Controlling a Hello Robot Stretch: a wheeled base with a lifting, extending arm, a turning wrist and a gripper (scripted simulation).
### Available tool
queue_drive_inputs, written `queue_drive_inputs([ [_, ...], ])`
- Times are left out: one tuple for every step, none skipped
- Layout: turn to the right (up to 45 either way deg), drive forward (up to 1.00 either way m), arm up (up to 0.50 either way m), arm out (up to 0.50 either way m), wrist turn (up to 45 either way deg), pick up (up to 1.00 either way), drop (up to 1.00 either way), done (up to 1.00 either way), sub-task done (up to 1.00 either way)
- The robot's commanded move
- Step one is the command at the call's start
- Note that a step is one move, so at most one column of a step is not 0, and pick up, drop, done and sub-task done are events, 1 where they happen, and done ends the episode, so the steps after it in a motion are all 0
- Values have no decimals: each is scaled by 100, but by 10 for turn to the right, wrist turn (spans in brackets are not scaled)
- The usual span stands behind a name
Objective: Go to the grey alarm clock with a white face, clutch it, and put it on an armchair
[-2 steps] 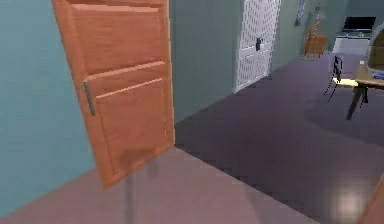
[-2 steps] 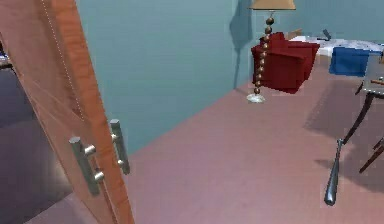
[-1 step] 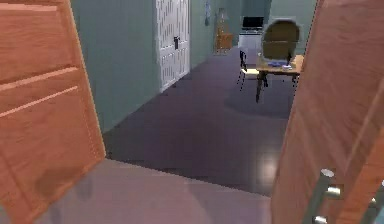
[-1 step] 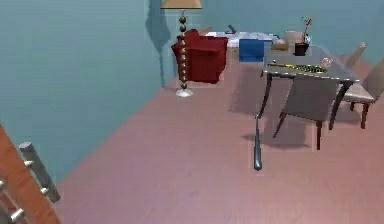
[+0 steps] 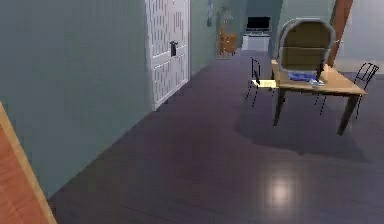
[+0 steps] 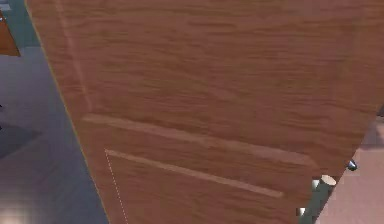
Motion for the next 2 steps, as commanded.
queue_drive_inputs([
  [360,0,0,0,0,0,0,0,0],
  [0,100,0,0,0,0,0,0,0],
])
